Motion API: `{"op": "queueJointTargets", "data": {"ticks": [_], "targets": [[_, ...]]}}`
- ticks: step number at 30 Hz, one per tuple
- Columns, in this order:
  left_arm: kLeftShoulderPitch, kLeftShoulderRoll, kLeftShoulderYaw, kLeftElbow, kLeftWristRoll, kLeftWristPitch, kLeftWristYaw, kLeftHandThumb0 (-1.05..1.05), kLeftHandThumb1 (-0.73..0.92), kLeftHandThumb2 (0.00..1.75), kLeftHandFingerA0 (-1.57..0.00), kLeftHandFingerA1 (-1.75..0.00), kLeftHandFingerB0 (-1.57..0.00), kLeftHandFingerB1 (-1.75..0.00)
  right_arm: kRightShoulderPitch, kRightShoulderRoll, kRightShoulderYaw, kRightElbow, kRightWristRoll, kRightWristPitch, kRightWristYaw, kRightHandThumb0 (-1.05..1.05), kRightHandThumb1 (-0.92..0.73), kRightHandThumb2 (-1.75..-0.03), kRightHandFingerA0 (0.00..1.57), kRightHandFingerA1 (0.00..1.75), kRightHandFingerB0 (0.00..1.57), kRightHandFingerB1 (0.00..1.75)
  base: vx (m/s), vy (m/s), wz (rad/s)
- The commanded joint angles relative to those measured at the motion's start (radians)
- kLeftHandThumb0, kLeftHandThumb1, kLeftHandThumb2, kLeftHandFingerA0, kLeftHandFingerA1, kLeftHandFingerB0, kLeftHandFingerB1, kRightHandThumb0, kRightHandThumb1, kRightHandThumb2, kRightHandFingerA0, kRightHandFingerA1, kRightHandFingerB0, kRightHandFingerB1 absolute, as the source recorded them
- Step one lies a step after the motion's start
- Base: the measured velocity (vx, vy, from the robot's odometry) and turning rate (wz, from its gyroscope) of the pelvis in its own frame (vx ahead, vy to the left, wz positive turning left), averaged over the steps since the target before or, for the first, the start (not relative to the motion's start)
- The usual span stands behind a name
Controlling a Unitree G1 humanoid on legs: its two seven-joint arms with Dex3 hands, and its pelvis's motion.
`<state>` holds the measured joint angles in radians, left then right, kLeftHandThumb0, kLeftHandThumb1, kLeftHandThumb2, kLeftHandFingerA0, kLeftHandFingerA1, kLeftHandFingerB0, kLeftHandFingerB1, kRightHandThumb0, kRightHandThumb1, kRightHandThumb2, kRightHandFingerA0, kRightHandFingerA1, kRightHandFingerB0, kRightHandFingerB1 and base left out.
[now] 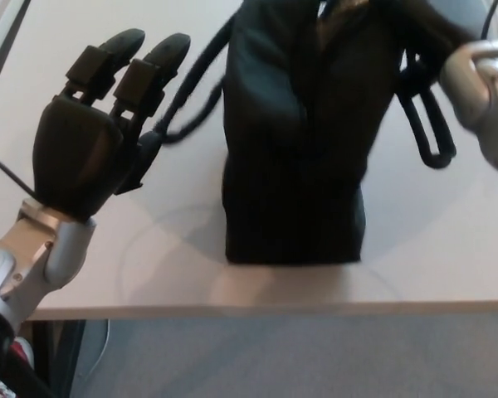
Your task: A lunch bag is kept on the middle of the desk and the robot uses both its hands to grab the opening of the bag from the left and right and moves its hands away from each other to spread the bag open
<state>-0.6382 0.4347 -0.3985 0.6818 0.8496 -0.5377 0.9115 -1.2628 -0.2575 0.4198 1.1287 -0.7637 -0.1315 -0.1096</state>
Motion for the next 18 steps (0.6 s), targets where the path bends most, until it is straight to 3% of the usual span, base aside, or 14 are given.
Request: {"op": "queueJointTargets", "data": {"ticks": [1,2,3,4,5,8,10,11,13,14,15,16,17,18], "targets": [[0.034,0.022,0.02,-0.009,-0.008,-0.026,0.018,0.1,0.42,0.88,-0.26,-0.3,-0.09,-0.33,-0.094,-0.012,0.015,0.108,0.008,0.081,0.047,-0.59,-0.37,-0.62,0.08,0.44,0.0,0.19,0.0,0.0,0.09],[0.037,0.019,0.019,-0.008,-0.006,-0.027,0.017,0.1,0.34,0.96,-0.16,-0.5,-0.02,-0.46,-0.085,-0.024,0.018,0.107,0.007,0.07,0.033,-0.58,-0.44,-0.56,0.1,0.4,0.0,0.25,0.0,0.0,0.08],[0.039,0.017,0.017,-0.004,-0.001,-0.028,0.023,0.1,0.34,0.96,-0.16,-0.5,-0.02,-0.46,-0.075,-0.04,0.025,0.103,0.002,0.058,0.018,-0.58,-0.44,-0.56,0.1,0.4,0.0,0.25,0.0,0.0,0.0],[0.04,0.016,0.016,-0.003,0.001,-0.03,0.026,0.1,0.45,0.81,-0.27,-0.3,-0.1,-0.33,-0.072,-0.044,0.026,0.103,0.004,0.056,0.02,-0.57,-0.46,-0.55,0.11,0.39,0.0,0.24,0.0,0.0,0.0],[0.04,0.014,0.016,-0.001,0.003,-0.031,0.032,0.09,0.45,0.85,-0.28,-0.31,-0.12,-0.32,-0.065,-0.051,0.027,0.098,0.007,0.05,0.02,-0.59,-0.38,-0.7,0.08,0.43,0.0,0.26,0.0,0.0,0.0],[0.043,0.015,0.014,0.004,0.013,-0.03,0.052,0.13,0.39,0.89,-0.28,-0.31,-0.16,-0.31,-0.028,-0.086,0.026,0.063,0.018,0.02,0.031,-0.55,-0.46,-0.55,0.11,0.39,0.0,0.27,0.0,0.0,0.0],[0.045,0.017,0.014,0.008,0.014,-0.033,0.058,0.13,0.4,0.86,-0.28,-0.31,-0.14,-0.31,-0.001,-0.108,0.03,0.029,0.019,-0.001,0.038,-0.6,-0.38,-0.71,0.1,0.44,0.0,0.27,0.0,0.0,0.0],[0.056,0.024,0.021,0.001,0.0,-0.034,0.033,0.1,0.42,0.86,-0.27,-0.31,-0.09,-0.32,0.07,-0.159,0.024,-0.056,0.033,-0.061,0.056,-0.55,-0.45,-0.56,0.18,0.43,0.0,0.27,0.0,0.0,0.0],[0.064,0.03,0.027,-0.003,-0.008,-0.039,0.023,0.1,0.41,0.85,-0.29,-0.31,-0.09,-0.32,0.135,-0.208,0.039,-0.15,0.024,-0.095,0.088,-0.6,-0.41,-0.71,0.16,0.49,0.0,0.21,0.0,0.0,0.0],[0.066,0.031,0.028,0.0,-0.01,-0.043,0.018,0.1,0.41,0.85,-0.29,-0.31,-0.09,-0.32,0.178,-0.239,0.046,-0.211,0.02,-0.114,0.106,-0.6,-0.41,-0.71,0.16,0.49,0.0,0.21,0.0,0.0,0.0],[0.067,0.031,0.029,0.0,-0.009,-0.042,0.016,0.11,0.41,0.85,-0.29,-0.31,-0.08,-0.32,0.219,-0.262,0.044,-0.272,0.026,-0.123,0.125,-0.54,-0.49,-0.55,0.2,0.42,0.0,0.23,0.0,0.0,0.0],[0.068,0.038,0.032,-0.001,-0.01,-0.045,0.013,0.13,0.41,0.85,-0.28,-0.31,-0.08,-0.33,0.246,-0.281,0.055,-0.32,0.019,-0.136,0.142,-0.59,-0.42,-0.71,0.18,0.49,0.0,0.2,0.0,0.0,0.0],[0.068,0.042,0.034,0.0,-0.01,-0.049,0.015,0.12,0.32,0.96,-0.15,-0.49,0.0,-0.46,0.264,-0.297,0.069,-0.351,0.014,-0.155,0.169,-0.6,-0.43,-0.72,0.25,0.5,0.0,0.16,0.0,0.0,0.0],[0.065,0.042,0.034,0.003,-0.006,-0.05,0.022,0.11,0.32,0.95,-0.16,-0.5,0.0,-0.46,0.276,-0.332,0.128,-0.376,-0.032,-0.211,0.212,-0.6,-0.46,-0.75,0.35,0.52,0.0,0.19,0.0,0.0,0.0]]}}
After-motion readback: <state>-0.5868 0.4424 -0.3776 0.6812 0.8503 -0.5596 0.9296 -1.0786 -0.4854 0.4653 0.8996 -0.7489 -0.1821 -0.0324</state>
